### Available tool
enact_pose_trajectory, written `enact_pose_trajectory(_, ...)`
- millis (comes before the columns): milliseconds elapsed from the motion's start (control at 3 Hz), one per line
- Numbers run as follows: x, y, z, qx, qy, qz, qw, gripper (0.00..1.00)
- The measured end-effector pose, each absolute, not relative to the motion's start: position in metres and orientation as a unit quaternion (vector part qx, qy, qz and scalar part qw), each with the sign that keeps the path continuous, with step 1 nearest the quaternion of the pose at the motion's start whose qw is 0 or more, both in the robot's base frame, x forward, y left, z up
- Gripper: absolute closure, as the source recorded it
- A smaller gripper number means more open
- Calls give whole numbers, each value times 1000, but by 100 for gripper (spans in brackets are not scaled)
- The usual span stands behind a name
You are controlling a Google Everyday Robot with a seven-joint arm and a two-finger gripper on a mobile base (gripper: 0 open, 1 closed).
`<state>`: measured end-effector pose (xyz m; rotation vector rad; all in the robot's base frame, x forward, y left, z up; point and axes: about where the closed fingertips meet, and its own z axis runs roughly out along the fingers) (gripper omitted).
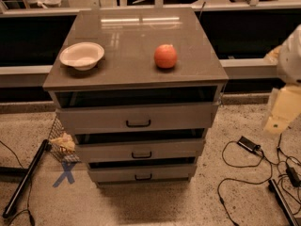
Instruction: Open bottom drawer
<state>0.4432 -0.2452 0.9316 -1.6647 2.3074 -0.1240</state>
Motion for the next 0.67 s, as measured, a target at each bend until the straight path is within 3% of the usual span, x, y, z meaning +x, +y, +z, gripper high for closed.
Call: enact_pose_trajectory(667, 391, -300, 830, -510, 845, -23, 161, 0)
